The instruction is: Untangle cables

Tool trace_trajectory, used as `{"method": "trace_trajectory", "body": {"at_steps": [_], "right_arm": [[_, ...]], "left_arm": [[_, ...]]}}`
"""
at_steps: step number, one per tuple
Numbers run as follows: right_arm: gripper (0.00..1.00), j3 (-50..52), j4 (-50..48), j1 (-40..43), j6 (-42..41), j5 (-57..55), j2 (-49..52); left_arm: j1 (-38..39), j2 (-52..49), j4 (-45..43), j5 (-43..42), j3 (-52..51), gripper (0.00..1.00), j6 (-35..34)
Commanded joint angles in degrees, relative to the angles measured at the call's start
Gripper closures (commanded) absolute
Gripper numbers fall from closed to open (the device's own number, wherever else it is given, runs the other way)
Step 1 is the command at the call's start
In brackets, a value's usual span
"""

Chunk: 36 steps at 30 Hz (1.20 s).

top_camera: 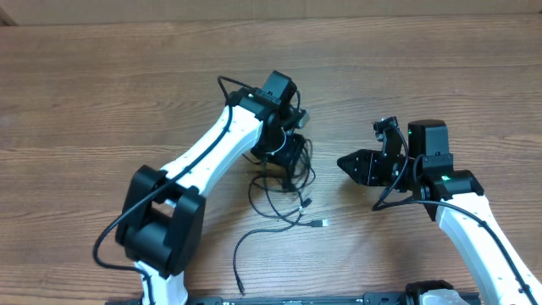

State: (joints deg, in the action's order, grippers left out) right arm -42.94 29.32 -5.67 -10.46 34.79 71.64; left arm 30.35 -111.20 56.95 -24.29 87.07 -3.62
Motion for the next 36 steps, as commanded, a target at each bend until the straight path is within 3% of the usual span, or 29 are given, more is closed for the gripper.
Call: {"method": "trace_trajectory", "body": {"at_steps": [1,9,14,23,26,36], "right_arm": [[0.59,-0.07,-1.20,0.11,0.46,1.53,0.17],[0.59,-0.07,-0.07,0.09,0.00,3.26,0.17],[0.60,-0.07,-0.48,0.09,0.02,5.14,0.17],[0.60,-0.07,-1.01,0.11,0.07,-3.67,0.17],[0.64,-0.07,-1.22,0.09,0.07,-3.61,0.17],[0.65,-0.07,-0.85,0.09,5.70,8.94,0.17]], "left_arm": [[-0.39,2.29,1.90,-11.82,1.88,0.96,16.02],[-0.59,2.25,0.79,-20.35,1.88,0.96,18.01],[0.46,2.25,0.72,-20.74,1.88,0.96,18.01],[0.35,2.25,2.89,-21.11,1.88,0.96,18.08],[0.46,2.23,4.55,-25.83,1.88,0.96,21.40],[0.42,2.25,5.70,-30.84,1.88,0.96,23.37]]}}
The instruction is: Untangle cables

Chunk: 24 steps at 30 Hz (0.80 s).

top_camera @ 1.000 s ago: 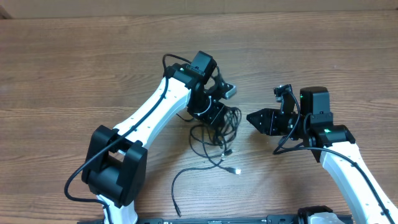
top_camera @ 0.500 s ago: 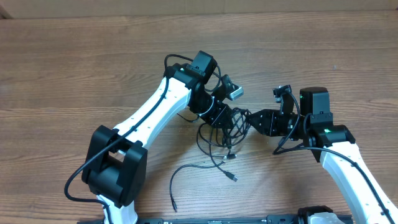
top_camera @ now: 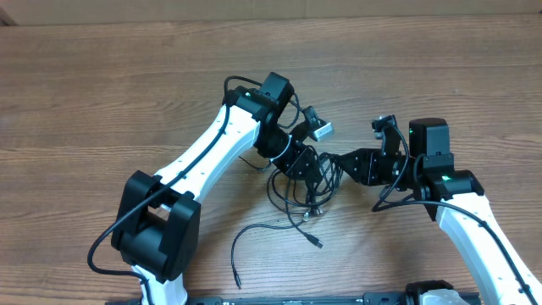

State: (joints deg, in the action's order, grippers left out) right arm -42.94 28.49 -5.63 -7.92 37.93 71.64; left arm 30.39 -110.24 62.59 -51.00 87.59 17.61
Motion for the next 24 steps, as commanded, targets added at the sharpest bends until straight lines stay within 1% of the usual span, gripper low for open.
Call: {"method": "trace_trajectory", "body": {"at_steps": [1,6,11,13,15,18,19,20,23,24], "right_arm": [[0.65,-0.07,0.24,0.04,3.85,6.82,0.17],[0.67,-0.07,0.98,0.07,6.80,7.19,0.17],[0.67,-0.07,-1.90,0.07,6.78,7.19,0.17],[0.69,-0.07,-2.89,0.07,6.78,7.21,0.17],[0.75,-0.07,-3.63,0.07,6.78,7.21,0.17],[0.87,-0.07,-3.87,0.07,6.78,7.19,0.17],[0.94,-0.07,-3.69,0.07,6.78,7.21,0.17],[0.96,-0.07,-3.39,0.07,6.78,7.19,0.17],[0.96,-0.07,-1.77,0.07,6.80,7.13,0.17],[0.96,-0.04,-1.38,0.07,6.80,7.13,0.17]], "left_arm": [[0.35,1.29,0.07,-4.07,1.36,0.96,2.14],[0.28,1.29,0.98,-4.28,1.36,0.96,2.14],[0.28,1.29,3.21,-4.72,1.36,0.96,2.19],[0.28,1.29,4.44,-5.25,1.36,0.96,2.73],[0.28,1.29,6.21,-6.16,1.36,0.96,4.87],[0.15,1.29,7.21,-5.88,1.36,0.96,5.92],[0.00,1.29,7.23,-5.81,1.36,0.96,6.05],[-0.11,1.29,7.19,-5.81,1.36,0.96,6.23],[-0.70,1.27,6.80,-5.77,1.36,0.94,6.23],[-0.96,1.27,6.62,-5.51,1.36,0.89,6.21]]}}
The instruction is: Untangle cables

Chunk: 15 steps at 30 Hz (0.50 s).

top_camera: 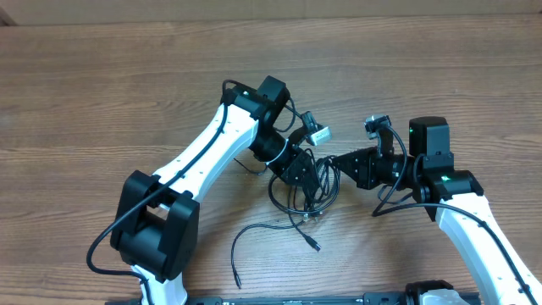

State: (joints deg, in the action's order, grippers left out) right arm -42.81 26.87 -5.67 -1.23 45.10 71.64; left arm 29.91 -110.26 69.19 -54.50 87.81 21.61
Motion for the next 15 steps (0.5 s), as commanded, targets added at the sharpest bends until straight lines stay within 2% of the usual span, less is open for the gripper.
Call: {"method": "trace_trajectory", "body": {"at_steps": [1,4,7,8,10,15], "right_arm": [[0.96,-0.17,0.74,0.11,0.09,-0.07,0.17],[0.96,-0.17,2.64,0.11,0.00,-2.73,0.17],[0.96,-0.17,5.07,0.11,-0.76,-7.34,0.17],[0.96,-0.17,6.16,0.11,-2.10,-10.10,0.17],[0.96,-0.17,9.11,0.11,-8.37,-20.00,0.17],[0.96,-0.17,14.53,0.11,-21.14,-36.61,0.17]], "left_arm": [[-0.83,1.31,-0.24,-1.49,1.14,0.79,2.16],[-1.66,1.31,-0.44,1.01,1.14,0.67,1.92],[-2.34,1.31,-0.48,2.54,1.14,0.67,1.29],[-2.58,1.29,-0.52,3.02,1.14,0.71,1.07],[-3.10,1.31,-0.66,3.91,1.14,0.95,1.07],[-3.82,1.31,-1.05,3.93,1.14,0.96,1.05]]}}
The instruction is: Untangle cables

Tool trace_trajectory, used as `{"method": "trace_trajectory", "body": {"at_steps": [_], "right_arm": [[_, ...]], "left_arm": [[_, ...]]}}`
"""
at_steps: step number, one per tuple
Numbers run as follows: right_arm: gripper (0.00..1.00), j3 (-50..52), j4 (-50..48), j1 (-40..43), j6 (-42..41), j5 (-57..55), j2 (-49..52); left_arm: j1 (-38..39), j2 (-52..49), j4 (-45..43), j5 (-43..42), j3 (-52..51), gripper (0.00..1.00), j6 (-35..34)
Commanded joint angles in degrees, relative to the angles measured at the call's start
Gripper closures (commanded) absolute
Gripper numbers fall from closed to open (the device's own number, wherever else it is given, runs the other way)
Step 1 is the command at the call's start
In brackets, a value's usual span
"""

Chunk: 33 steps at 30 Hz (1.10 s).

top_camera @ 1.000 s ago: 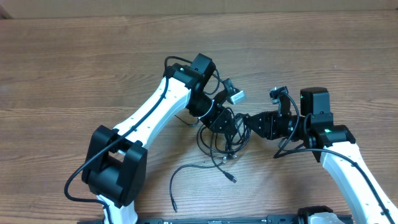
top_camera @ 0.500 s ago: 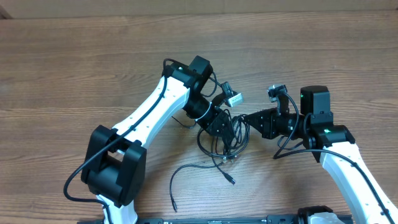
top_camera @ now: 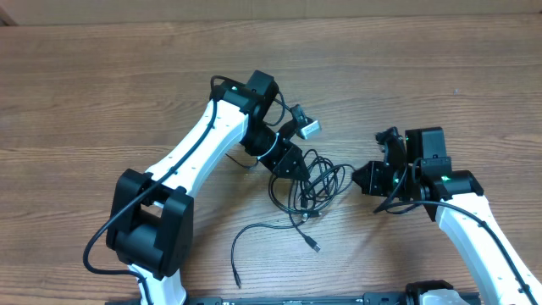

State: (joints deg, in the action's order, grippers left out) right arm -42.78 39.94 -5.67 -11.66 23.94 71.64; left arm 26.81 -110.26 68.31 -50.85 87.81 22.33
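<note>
A tangle of thin black cables [top_camera: 310, 188] lies on the wooden table between my two arms. My left gripper [top_camera: 294, 163] is at the tangle's upper left, shut on a bunch of strands. My right gripper [top_camera: 356, 175] is at the tangle's right edge, and a loop [top_camera: 342, 174] stretches out to its tips. It looks shut on that loop, though the fingers are small in this view. One cable end with a plug [top_camera: 315, 246] lies below the tangle. A second thin tail [top_camera: 237, 254] curves toward the front edge.
The wooden table [top_camera: 102, 85] carries nothing but the cables. A dark rail [top_camera: 296, 299] runs along the front edge. The left arm's white links [top_camera: 190, 157] slant from the lower left, and the right arm's links [top_camera: 478, 233] come in from the lower right.
My right gripper has gone from inside the tangle to a spot further right, and a loop now stretches toward it. My left gripper has shifted slightly up and left, and the tangle is more spread out.
At first my left gripper was down on the tangle and my right gripper waited apart at the right. Then the left gripper and the tangle were further right, meeting the right gripper. The right gripper stayed in the strands, and now the two stand apart with cable between them.
</note>
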Motion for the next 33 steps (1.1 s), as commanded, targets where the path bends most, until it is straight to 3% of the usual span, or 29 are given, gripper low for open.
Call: {"method": "trace_trajectory", "body": {"at_steps": [1,11,13,15,17,19,24,29,33], "right_arm": [[0.96,-0.20,2.16,0.11,-12.28,-17.14,0.17],[0.96,-0.20,3.34,0.11,-15.50,-17.40,0.17],[0.95,-0.20,0.55,0.11,-9.11,-10.73,0.17],[0.85,-0.20,-1.79,0.11,1.51,-0.04,0.17],[0.60,-0.20,-2.62,0.11,11.63,11.65,0.17],[0.44,-0.20,-3.13,0.11,13.64,15.30,0.17],[0.32,-0.20,-4.59,0.11,13.29,15.41,0.17],[0.34,-0.20,-5.86,0.11,12.83,18.71,0.17],[0.42,-0.20,-5.60,0.11,20.90,24.87,0.17]], "left_arm": [[-0.87,1.31,-0.22,0.26,1.14,0.96,0.33],[-1.40,1.31,-0.87,0.22,1.14,0.96,-0.55],[-1.40,1.31,-0.79,0.22,1.14,0.96,-0.52],[-1.40,1.29,-0.61,0.22,1.14,0.96,-0.50],[-1.40,1.31,-0.13,0.07,1.14,0.96,-0.46],[-1.40,1.31,0.70,-1.25,1.14,0.96,0.48],[-1.40,1.31,2.62,-7.80,1.14,0.96,5.27],[-1.40,1.31,2.89,-11.74,1.14,0.96,7.32],[-1.46,1.31,3.04,-15.21,1.14,0.96,9.22]]}}
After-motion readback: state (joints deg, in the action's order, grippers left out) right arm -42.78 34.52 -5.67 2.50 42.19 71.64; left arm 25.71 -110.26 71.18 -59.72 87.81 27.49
